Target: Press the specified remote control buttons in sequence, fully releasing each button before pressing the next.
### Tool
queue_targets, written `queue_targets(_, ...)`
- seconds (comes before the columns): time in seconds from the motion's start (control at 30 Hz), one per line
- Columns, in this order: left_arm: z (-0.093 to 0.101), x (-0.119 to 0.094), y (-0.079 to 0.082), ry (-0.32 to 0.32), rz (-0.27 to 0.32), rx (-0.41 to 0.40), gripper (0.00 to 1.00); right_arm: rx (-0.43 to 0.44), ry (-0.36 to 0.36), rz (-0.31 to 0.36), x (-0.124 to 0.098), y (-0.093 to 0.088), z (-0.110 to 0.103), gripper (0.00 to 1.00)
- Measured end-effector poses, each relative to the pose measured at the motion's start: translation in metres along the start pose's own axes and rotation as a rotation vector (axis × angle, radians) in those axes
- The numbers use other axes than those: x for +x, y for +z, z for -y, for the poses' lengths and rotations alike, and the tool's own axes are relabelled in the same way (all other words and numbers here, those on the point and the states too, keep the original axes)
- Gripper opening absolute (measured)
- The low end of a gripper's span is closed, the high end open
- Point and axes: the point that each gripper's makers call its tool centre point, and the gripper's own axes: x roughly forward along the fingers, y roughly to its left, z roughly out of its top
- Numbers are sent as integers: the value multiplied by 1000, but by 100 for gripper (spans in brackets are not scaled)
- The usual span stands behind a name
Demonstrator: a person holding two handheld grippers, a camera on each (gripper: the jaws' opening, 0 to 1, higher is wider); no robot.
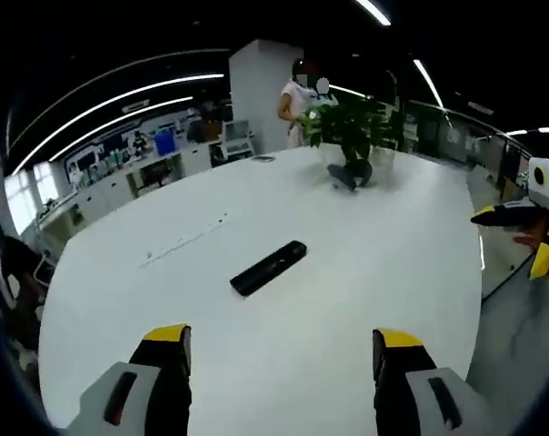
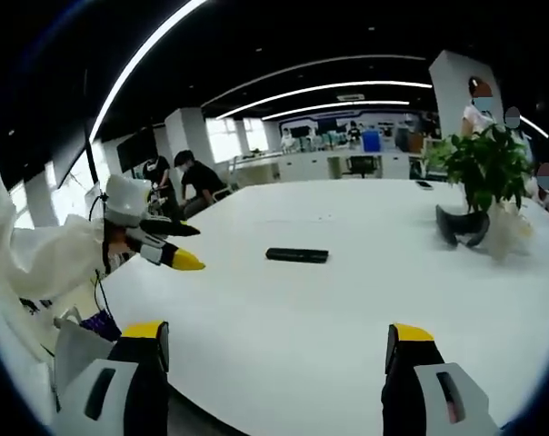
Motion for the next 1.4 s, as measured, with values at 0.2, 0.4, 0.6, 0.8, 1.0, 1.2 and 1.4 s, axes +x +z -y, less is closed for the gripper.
queue_targets(0.2, 22, -27, -9, 21, 55, -38, 96, -5, -2, -3, -7, -2, -1, 99)
queue_targets(0.4, 39, -48, -16, 46, 110, -88, 100, 3, -11, 1, -11, -2, 2, 99)
queue_targets(0.6, 58, -63, -29, 40, 125, -118, 100, -25, -23, -2, -10, -5, 5, 99)
queue_targets(0.8, 70, -75, -31, 40, 166, -133, 100, -16, -33, 0, -11, -7, 7, 99)
queue_targets(1.0, 80, -81, -31, 24, 209, -161, 100, -20, -36, 16, -13, -7, 7, 99)
queue_targets(1.2, 82, -88, -30, 19, 253, -198, 100, -40, -41, 15, -15, -11, 7, 99)
queue_targets(1.4, 83, -88, -32, 26, 260, -216, 100, -38, -37, 17, -14, -9, 6, 99)
